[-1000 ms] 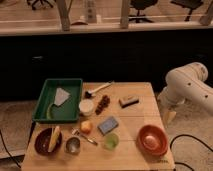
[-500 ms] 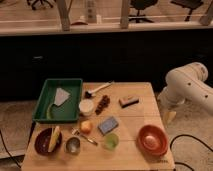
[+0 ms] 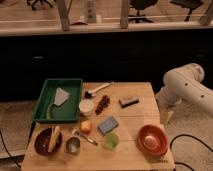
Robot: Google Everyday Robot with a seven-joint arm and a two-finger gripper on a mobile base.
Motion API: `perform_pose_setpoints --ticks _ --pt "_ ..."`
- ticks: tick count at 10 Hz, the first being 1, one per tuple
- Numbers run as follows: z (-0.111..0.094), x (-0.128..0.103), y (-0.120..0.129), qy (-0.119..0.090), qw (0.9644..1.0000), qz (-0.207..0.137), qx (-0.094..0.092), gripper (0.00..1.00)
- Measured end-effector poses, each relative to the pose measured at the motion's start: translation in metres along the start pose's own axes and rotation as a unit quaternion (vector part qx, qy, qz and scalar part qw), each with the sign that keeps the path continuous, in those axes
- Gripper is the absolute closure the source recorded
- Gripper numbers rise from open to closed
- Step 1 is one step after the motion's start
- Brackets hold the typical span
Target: Place eraser in plastic cup
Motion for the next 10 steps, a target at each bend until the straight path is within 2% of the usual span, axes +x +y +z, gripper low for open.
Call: perform_pose_setpoints --ticks 6,10 --pt "0.029 -0.019 -0.016 -0.023 0.9997 -0.013 -0.001 0.20" --pt "0.048 -0.017 -0.035 -0.035 0.9993 -0.012 0.001 0.20"
